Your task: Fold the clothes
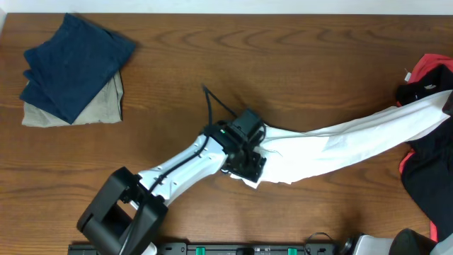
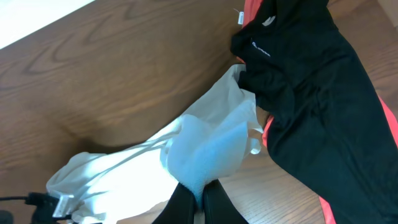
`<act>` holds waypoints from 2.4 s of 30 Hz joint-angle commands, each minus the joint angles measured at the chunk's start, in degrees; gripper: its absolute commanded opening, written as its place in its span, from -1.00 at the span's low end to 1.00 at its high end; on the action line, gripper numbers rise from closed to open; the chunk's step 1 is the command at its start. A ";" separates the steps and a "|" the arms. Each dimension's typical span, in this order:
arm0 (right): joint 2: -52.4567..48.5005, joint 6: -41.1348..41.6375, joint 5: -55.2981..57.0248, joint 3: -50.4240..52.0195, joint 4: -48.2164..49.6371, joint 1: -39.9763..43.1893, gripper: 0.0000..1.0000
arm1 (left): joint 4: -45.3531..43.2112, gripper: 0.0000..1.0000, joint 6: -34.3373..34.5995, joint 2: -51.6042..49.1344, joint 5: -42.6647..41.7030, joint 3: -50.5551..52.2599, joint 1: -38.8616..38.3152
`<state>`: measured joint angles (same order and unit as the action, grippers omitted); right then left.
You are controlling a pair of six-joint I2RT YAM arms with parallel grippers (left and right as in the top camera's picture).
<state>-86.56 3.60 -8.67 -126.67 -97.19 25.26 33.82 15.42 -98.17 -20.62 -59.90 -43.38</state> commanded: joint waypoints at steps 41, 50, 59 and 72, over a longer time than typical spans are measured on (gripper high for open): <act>0.09 -0.70 -1.97 -0.28 -0.11 -0.15 -0.93 | -9.99 -0.55 1.86 -1.18 5.29 -0.52 -0.11; 0.11 -0.70 -2.10 -0.28 -0.11 -0.15 -0.93 | -10.73 -0.24 2.34 -3.13 5.27 -0.26 -0.11; 0.09 -0.70 -2.14 -0.28 -0.11 -0.15 -0.93 | -13.40 -0.88 2.73 -3.41 5.27 -0.28 -0.11; 0.09 -0.68 -2.12 -0.26 -0.11 -0.15 -0.93 | 1.95 -0.88 2.64 8.33 5.27 -5.20 3.43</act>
<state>-86.56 3.60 -10.39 -126.67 -97.19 25.26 33.58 18.20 -96.25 -16.10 -61.23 -41.89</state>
